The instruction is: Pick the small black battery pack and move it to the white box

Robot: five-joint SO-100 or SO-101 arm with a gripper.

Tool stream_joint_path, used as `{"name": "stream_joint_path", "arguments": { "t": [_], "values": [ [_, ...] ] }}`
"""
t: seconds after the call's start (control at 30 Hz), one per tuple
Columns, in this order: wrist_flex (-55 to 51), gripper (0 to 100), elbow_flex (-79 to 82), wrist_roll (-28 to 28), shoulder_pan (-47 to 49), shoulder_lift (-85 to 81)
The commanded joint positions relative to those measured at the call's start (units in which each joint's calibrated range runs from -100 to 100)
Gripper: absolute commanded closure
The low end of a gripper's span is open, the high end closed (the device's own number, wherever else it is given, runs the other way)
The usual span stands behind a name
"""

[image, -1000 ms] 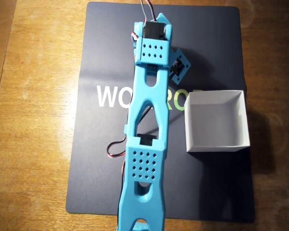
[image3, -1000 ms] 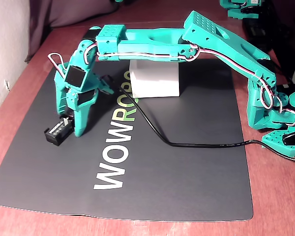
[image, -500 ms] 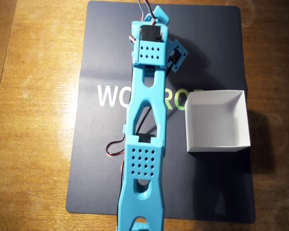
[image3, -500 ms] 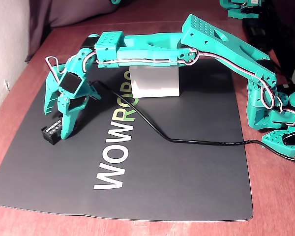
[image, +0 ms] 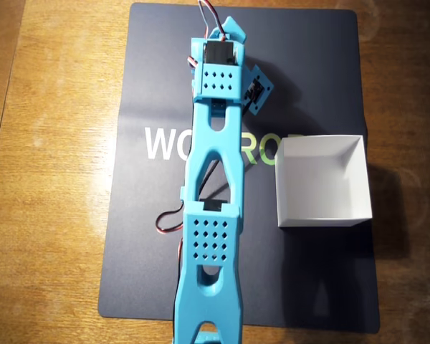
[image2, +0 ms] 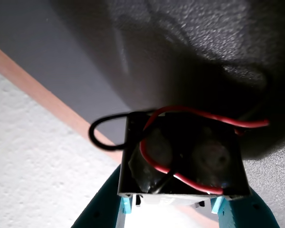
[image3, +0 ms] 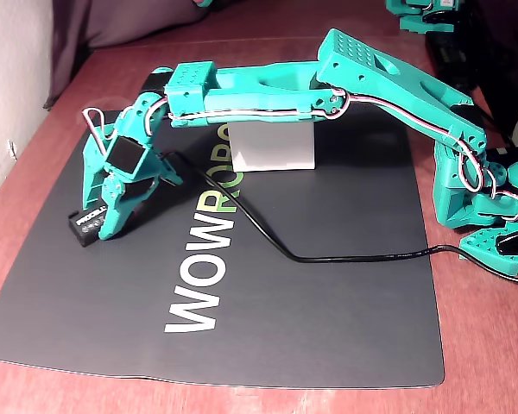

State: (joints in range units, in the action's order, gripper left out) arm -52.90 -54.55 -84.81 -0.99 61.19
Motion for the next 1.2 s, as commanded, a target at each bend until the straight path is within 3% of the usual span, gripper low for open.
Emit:
{"name": "stream_joint_path", "arguments": {
  "t": [0.0, 0.27, 0.43, 1.03, 1.17],
  "values": [
    [-0.8, 88, 0.4, 1.2, -0.4, 1.0],
    [-0.7, 89, 0.4, 1.9, -1.1, 1.0],
    [-0.8, 100, 0.3, 7.1, -0.8, 0.4],
    [-0.8, 97, 0.0, 22.5, -0.2, -2.2],
    [-0.8, 95, -0.1, 23.2, -0.1, -2.7]
  ]
}}
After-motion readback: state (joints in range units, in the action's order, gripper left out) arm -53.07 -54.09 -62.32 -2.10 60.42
